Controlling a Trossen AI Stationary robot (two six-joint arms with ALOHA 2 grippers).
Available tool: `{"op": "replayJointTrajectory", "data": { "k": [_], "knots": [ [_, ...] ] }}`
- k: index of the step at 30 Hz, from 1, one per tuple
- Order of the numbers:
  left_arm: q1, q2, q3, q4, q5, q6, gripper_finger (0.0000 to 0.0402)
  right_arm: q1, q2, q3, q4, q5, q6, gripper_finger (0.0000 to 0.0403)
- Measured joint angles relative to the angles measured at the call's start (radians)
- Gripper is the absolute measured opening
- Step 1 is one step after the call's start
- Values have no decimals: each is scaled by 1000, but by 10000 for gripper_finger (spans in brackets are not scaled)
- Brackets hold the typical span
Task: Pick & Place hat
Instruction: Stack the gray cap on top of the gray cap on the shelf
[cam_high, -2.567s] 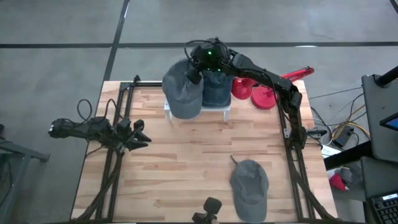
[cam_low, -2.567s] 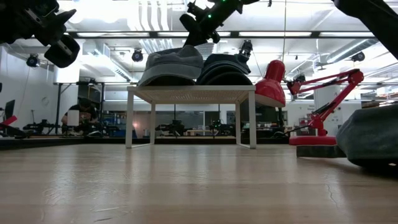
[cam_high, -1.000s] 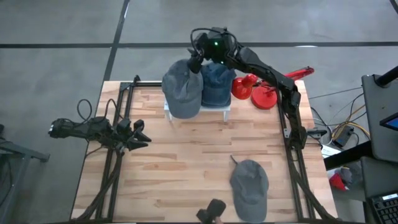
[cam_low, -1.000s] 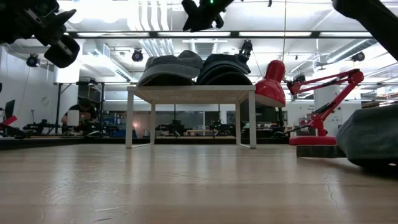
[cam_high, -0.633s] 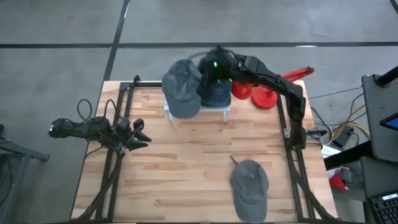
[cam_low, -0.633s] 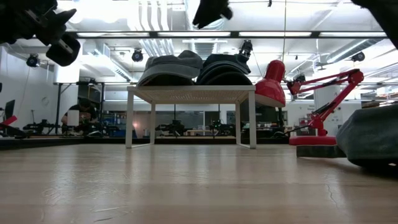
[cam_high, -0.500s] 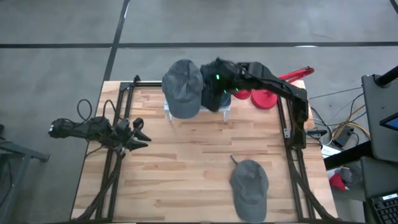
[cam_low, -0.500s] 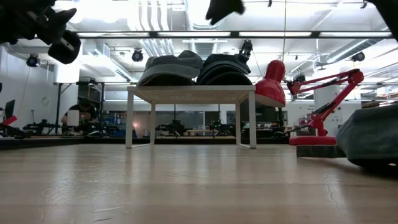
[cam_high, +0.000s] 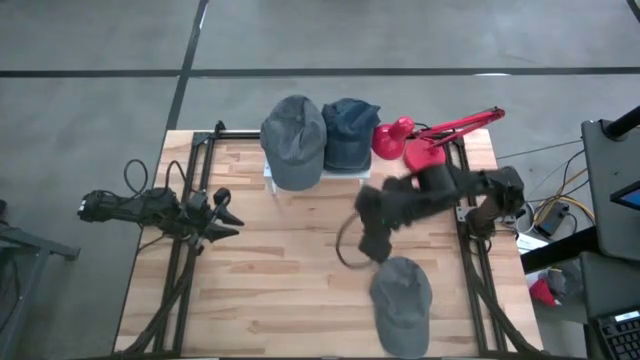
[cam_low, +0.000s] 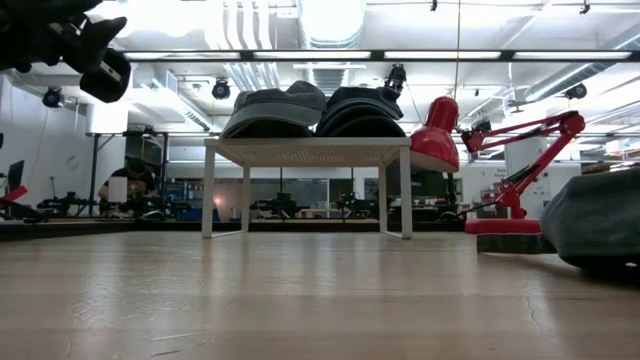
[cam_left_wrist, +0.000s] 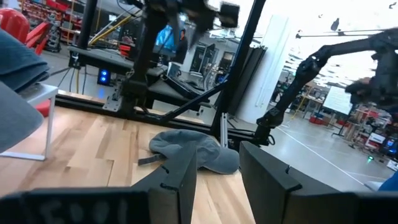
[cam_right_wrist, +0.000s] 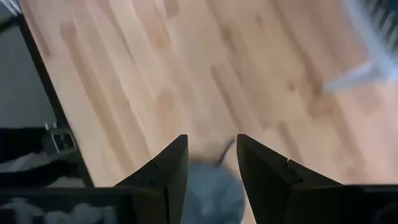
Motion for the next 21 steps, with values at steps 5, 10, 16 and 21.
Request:
{"op": "replayJointTrajectory", "data": {
  "k": [5,10,16,21],
  "knots": [
    [0,1,0,2,-9,-2,124,146,-56,-191,-2,-6,220,138],
    [0,1,0,2,-9,-2,124,284,-127,-393,-3,-5,513,147],
    [0,1,0,2,-26,-6,124,438,-206,-577,14,-5,874,161],
    [0,1,0,2,-34,-6,124,533,-253,-685,74,-5,1059,184]
  ]
}}
